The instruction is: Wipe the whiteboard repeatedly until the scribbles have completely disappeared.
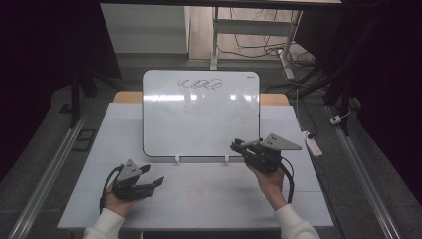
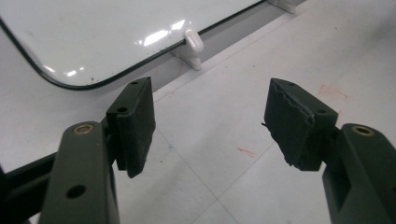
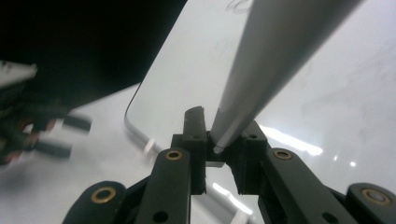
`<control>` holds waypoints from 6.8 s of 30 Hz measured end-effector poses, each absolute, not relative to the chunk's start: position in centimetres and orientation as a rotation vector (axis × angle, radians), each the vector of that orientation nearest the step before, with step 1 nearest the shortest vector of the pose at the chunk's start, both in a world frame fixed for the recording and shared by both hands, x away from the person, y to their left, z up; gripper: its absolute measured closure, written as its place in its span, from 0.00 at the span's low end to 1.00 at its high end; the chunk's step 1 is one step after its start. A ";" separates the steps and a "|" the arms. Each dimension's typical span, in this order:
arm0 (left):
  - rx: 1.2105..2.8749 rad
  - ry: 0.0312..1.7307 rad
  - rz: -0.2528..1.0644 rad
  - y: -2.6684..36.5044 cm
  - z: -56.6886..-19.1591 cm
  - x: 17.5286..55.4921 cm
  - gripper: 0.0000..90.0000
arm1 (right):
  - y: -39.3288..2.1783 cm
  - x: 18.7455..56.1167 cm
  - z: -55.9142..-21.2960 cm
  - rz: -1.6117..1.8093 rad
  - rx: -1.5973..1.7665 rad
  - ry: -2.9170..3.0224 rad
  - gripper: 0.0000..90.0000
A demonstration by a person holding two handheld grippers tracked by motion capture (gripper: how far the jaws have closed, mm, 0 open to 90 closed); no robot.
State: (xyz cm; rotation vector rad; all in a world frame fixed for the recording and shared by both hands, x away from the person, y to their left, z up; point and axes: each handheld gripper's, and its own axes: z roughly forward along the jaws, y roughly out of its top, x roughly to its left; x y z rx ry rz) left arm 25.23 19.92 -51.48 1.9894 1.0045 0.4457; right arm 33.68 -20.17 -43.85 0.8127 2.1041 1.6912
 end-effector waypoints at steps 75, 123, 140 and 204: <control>2.020 1.018 0.473 20.3 -52.3 26.1 0.39 | -11.4 52.8 -38.6 1.544 0.898 1.935 0.86; 2.016 1.016 0.479 20.4 -52.2 26.0 0.39 | -9.2 51.4 -40.0 1.508 0.819 1.963 0.86; 2.015 1.015 0.479 20.2 -52.2 26.1 0.39 | -10.0 52.6 -39.1 1.565 0.912 1.893 0.86; 2.013 1.008 0.479 20.3 -52.1 25.9 0.39 | -6.2 51.8 -40.1 1.549 0.773 1.915 0.86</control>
